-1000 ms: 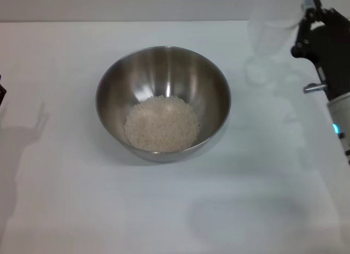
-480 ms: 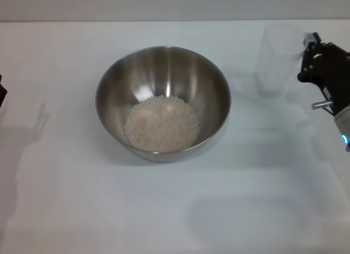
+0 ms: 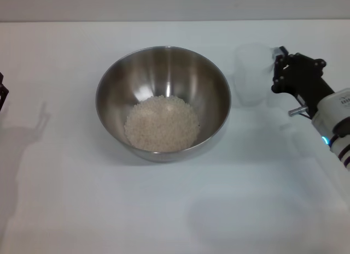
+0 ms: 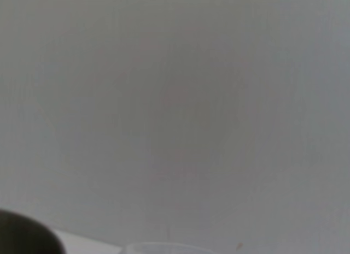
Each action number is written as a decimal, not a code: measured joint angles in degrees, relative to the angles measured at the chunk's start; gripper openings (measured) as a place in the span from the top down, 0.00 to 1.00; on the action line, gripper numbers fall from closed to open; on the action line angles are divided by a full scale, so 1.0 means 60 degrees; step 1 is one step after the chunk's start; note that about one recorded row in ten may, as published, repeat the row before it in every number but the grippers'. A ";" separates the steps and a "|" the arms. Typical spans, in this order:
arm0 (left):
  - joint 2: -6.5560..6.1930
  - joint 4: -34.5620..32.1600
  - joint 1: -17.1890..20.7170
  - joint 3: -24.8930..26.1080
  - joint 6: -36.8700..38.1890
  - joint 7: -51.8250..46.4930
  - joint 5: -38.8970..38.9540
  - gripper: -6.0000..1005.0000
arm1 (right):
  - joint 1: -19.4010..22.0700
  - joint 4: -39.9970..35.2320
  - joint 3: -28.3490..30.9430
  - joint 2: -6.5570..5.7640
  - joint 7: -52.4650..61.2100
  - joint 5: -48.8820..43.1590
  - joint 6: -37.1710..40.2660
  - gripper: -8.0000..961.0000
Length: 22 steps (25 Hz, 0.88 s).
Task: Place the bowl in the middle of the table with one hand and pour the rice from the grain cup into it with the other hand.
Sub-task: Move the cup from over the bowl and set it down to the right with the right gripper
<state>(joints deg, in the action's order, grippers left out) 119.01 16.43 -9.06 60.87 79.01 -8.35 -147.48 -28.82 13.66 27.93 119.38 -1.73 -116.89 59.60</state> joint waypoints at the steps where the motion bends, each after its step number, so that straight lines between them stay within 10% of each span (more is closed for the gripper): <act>1: 0.0005 0.0000 0.0000 -0.0003 -0.0001 0.0000 -0.0007 0.17 | -0.0034 -0.0001 -0.0026 0.0000 0.0002 0.0000 -0.0111 0.97; 22: 0.0013 0.0008 -0.0151 -0.0111 -0.0078 0.0000 -0.0009 0.17 | -0.0119 -0.0007 -0.0417 0.0011 0.0024 0.0001 -0.0605 0.89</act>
<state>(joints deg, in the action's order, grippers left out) 119.09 16.48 -9.96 60.20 78.54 -8.35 -147.53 -29.54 13.62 25.43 119.44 -1.58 -116.89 55.97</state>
